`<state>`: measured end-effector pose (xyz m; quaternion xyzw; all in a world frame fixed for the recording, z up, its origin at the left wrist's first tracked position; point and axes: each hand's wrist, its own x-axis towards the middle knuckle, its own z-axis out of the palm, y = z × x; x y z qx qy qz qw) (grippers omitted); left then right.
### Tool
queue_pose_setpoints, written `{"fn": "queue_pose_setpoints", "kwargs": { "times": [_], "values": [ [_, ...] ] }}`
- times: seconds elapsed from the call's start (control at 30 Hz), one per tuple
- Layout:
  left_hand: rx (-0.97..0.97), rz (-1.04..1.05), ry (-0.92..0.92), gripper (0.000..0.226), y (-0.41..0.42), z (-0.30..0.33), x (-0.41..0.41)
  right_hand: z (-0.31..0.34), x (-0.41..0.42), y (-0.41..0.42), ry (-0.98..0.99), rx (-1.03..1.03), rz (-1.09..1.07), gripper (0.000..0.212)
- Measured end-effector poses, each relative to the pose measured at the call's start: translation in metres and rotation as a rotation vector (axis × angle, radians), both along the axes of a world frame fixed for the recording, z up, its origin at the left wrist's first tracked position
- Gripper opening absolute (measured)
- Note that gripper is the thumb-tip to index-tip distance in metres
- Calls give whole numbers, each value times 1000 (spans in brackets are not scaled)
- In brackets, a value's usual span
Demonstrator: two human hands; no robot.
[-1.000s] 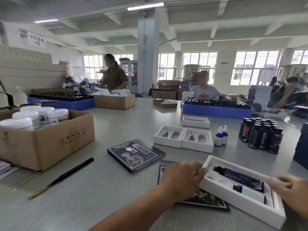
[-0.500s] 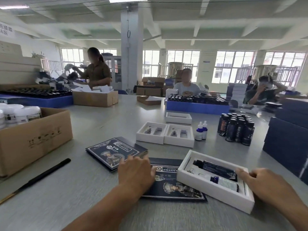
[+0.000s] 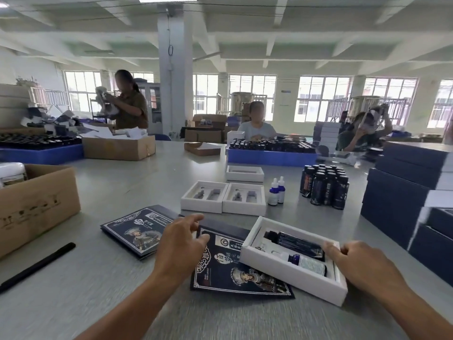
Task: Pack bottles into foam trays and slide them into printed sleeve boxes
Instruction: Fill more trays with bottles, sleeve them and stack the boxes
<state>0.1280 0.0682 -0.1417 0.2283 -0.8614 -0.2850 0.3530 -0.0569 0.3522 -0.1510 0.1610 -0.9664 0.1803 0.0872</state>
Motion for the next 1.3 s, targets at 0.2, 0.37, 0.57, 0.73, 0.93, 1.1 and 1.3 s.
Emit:
{"fn": "queue_pose_setpoints", "kwargs": {
  "times": [0.2, 0.37, 0.57, 0.73, 0.93, 1.1, 1.3],
  "values": [
    [373, -108, -11, 47, -5, -6, 2, -3, 5, 0, -47, -57, -28, 56],
    [450, -83, -43, 49, -11, -3, 1, 1, 6, -3, -72, -122, -25, 55],
    [222, -66, -85, 55, 2, 4, -4, 9, 11, -3, -62, -128, -38, 53],
    [574, -207, -49, 55, 6, 5, -9, 10, 9, -1, -63, -86, -45, 51],
    [717, -220, -129, 35, -3, 1, -5, 25, 4, 10, -286, -143, 41, 38],
    [670, -239, -128, 26, -7, -5, -6, 23, 4, 8, -231, -55, 12, 31],
    [375, -136, 61, 27, -10, -9, -7, 27, -6, 28, -213, -155, -89, 32]
  ]
}}
